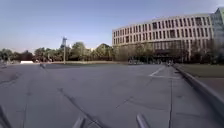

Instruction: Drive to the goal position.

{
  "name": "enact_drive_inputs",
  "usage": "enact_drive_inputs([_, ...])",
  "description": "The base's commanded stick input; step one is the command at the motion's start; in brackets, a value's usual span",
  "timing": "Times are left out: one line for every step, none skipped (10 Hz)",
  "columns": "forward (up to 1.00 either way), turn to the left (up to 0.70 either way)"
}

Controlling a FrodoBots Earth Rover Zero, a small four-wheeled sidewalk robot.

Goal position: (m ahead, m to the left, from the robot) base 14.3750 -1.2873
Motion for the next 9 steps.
enact_drive_inputs([0.45,-0.27])
enact_drive_inputs([0.45,-0.27])
enact_drive_inputs([0.45,-0.27])
enact_drive_inputs([0.45,-0.27])
enact_drive_inputs([0.45,-0.27])
enact_drive_inputs([0.45,-0.27])
enact_drive_inputs([0.45,-0.27])
enact_drive_inputs([0.45,-0.27])
enact_drive_inputs([0.45,-0.27])
